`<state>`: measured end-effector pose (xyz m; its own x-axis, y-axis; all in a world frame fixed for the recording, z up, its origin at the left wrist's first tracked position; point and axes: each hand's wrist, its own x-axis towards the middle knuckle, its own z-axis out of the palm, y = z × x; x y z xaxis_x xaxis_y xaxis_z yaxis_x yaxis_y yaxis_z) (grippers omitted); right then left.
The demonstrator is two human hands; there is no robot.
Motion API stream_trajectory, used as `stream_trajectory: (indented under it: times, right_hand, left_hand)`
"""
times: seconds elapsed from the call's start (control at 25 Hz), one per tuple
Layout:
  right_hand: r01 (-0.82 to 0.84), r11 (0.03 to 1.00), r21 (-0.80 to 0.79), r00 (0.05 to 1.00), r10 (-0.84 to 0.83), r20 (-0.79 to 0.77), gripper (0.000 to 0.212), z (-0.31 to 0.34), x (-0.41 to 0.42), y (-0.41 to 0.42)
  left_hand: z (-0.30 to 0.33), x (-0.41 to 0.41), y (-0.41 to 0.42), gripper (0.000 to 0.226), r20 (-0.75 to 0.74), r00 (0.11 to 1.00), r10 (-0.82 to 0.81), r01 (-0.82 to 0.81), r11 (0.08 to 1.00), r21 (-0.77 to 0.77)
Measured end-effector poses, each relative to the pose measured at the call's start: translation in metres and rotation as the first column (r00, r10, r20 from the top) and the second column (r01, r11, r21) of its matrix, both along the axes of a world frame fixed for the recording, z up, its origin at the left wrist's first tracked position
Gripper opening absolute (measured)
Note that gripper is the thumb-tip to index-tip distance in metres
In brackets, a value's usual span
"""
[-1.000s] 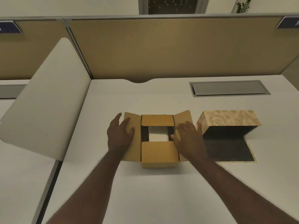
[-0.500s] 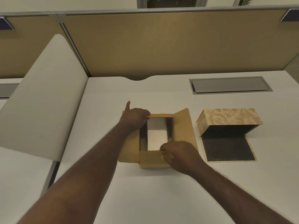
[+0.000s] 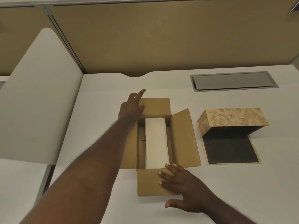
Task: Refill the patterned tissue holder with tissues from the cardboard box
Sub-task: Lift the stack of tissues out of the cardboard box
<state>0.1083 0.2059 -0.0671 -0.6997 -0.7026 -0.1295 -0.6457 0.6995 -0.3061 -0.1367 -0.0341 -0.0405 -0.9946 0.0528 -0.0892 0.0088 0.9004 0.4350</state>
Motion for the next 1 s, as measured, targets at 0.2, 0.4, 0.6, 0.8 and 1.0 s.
stream_trajectory:
  times: [0.2, 0.4, 0.6, 0.8, 1.0]
  right_hand:
    - [-0.145, 0.989, -0.029, 0.976, 0.138, -0.170, 0.057, -0.028, -0.001, 0.002]
    - [-0.117, 0.993, 0.002, 0.971, 0.115, -0.208, 0.069, -0.036, -0.004, 0.001]
    - [-0.051, 0.979, -0.199, 0.954, -0.010, -0.298, 0.030, -0.020, 0.000, -0.005]
    - [0.499, 0.820, -0.280, 0.854, -0.521, -0.006, 0.033, 0.024, -0.037, -0.046]
    - [0.813, 0.580, -0.047, 0.495, -0.646, 0.581, 0.068, 0.031, -0.087, -0.070]
  left_hand:
    - [-0.015, -0.004, 0.004, 0.037, 0.189, 0.982, 0.011, 0.010, 0.994, -0.108]
    - [-0.017, -0.001, 0.000, 0.039, 0.213, 0.977, -0.008, 0.028, 0.996, -0.087]
    - [-0.016, 0.008, 0.003, 0.040, -0.097, 0.995, -0.008, 0.002, 0.998, -0.055]
    - [-0.005, 0.041, 0.017, 0.039, -0.321, 0.946, 0.056, -0.030, 0.996, 0.085]
    - [-0.003, 0.086, 0.041, 0.040, -0.243, 0.966, 0.088, -0.009, 0.951, 0.309]
